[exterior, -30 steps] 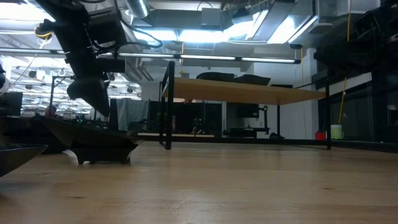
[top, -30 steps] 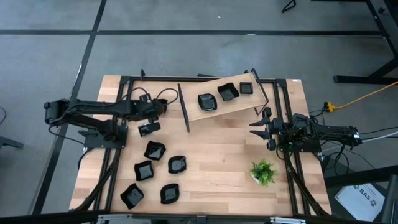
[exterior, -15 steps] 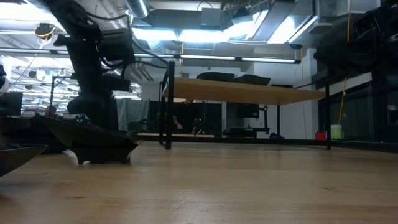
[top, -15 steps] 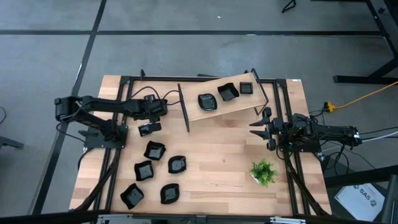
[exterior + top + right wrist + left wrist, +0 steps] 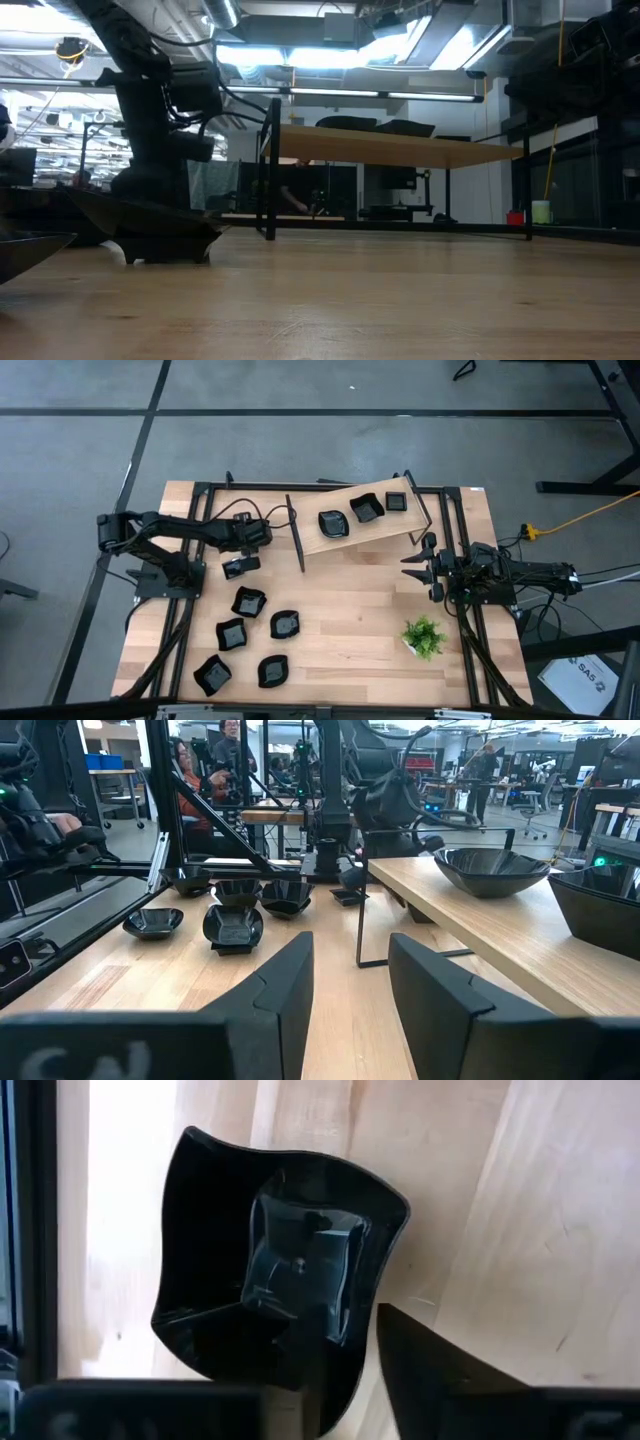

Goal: Pick & Place Mini shaped plates
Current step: Stack the distorted square plate on top of the distorted square plate on the shelf

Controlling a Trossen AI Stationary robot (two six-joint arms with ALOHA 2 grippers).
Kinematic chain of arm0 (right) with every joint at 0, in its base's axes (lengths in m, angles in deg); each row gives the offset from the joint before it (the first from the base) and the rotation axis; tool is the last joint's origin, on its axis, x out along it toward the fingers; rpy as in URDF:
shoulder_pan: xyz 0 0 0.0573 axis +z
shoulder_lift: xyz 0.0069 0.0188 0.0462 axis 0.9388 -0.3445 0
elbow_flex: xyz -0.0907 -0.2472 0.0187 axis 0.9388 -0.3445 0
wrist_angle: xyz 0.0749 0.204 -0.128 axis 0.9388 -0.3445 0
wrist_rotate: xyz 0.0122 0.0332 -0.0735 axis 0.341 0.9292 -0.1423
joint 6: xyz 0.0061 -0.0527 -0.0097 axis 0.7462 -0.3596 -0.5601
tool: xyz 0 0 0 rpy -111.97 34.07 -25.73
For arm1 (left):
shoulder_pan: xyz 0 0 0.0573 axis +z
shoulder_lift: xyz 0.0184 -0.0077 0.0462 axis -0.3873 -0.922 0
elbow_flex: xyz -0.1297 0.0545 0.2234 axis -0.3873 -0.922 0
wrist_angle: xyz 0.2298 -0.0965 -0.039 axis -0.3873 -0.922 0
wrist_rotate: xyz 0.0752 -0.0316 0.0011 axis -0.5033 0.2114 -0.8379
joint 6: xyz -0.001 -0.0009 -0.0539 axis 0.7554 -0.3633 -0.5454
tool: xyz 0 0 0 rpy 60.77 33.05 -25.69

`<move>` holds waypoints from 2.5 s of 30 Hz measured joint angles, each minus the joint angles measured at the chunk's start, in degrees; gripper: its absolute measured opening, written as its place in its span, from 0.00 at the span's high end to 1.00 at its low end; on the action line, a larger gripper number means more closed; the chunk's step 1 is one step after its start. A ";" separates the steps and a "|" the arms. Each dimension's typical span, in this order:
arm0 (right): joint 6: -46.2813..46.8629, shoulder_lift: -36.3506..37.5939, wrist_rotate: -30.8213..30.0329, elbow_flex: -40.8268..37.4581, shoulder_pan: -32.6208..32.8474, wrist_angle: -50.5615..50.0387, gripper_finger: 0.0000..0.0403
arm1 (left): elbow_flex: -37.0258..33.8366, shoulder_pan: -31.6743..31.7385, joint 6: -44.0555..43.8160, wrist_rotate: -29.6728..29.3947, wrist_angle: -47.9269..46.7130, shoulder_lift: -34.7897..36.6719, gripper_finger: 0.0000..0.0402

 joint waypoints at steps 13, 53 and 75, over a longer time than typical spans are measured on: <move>0.00 0.00 -0.01 0.00 0.00 0.00 0.67 | 1.03 -1.05 -8.04 -0.72 -0.29 1.17 0.99; 0.00 0.01 -0.01 0.00 0.00 0.00 0.67 | 22.25 -12.06 15.01 -10.93 30.29 5.89 0.99; 0.00 0.00 0.01 0.00 0.00 -0.01 0.67 | 44.33 -11.98 40.89 0.22 26.97 -16.63 0.99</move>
